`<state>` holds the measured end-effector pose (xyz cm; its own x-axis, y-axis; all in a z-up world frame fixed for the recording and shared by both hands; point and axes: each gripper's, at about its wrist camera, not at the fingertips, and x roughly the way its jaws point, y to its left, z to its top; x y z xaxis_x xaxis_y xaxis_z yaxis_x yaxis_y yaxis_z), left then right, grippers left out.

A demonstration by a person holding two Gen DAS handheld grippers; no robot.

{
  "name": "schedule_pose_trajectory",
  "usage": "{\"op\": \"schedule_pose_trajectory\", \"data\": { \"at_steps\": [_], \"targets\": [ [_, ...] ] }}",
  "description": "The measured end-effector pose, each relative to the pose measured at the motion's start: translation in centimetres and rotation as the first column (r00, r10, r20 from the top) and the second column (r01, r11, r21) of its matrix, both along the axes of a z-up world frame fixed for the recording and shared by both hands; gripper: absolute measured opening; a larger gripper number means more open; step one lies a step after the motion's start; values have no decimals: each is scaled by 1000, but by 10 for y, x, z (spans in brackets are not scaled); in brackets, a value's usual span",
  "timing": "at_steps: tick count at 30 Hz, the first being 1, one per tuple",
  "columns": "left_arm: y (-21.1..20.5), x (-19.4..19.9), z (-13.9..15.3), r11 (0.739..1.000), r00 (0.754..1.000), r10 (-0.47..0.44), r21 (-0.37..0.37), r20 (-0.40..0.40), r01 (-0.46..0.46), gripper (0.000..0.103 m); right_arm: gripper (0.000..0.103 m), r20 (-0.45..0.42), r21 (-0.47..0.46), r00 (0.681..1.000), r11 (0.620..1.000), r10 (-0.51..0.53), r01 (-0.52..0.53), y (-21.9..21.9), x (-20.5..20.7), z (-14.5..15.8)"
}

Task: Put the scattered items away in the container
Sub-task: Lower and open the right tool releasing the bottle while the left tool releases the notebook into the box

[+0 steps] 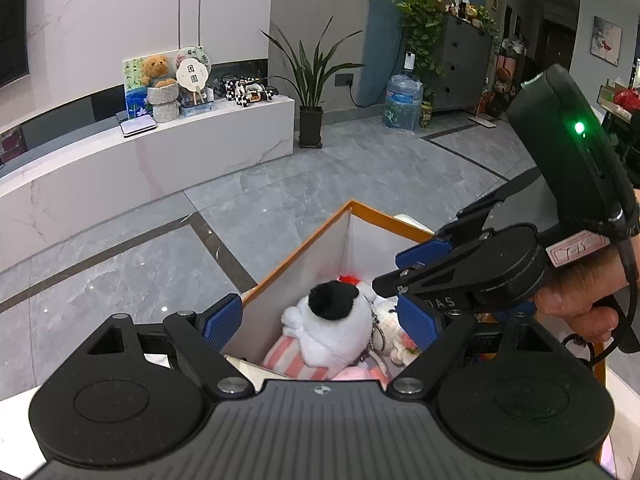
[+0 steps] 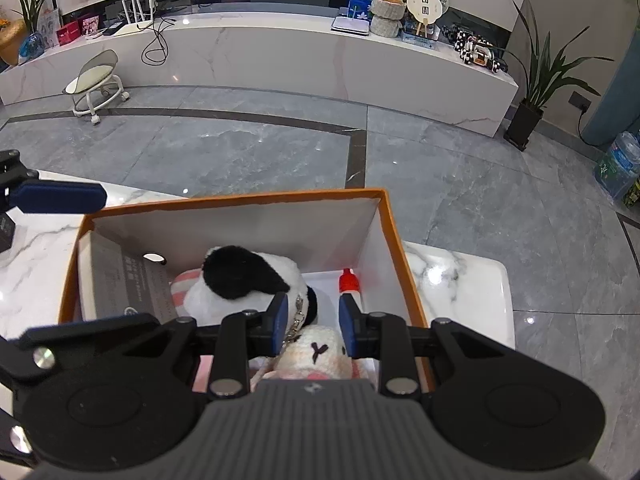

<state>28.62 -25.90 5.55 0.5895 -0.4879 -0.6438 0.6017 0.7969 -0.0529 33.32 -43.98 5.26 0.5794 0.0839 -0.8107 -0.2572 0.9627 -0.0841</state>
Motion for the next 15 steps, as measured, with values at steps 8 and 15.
{"op": "schedule_pose_trajectory", "data": {
  "at_steps": [8, 15],
  "targets": [
    [2, -8, 12, 1000, 1000, 1, -4, 17, 0, 100, 31, 12, 3, 1000, 1000, -7, 7, 0, -11, 12],
    [2, -15, 28, 1000, 999, -5, -12, 36, 6, 100, 31, 27, -3, 1000, 1000, -13, 13, -2, -22, 27]
  ]
}}
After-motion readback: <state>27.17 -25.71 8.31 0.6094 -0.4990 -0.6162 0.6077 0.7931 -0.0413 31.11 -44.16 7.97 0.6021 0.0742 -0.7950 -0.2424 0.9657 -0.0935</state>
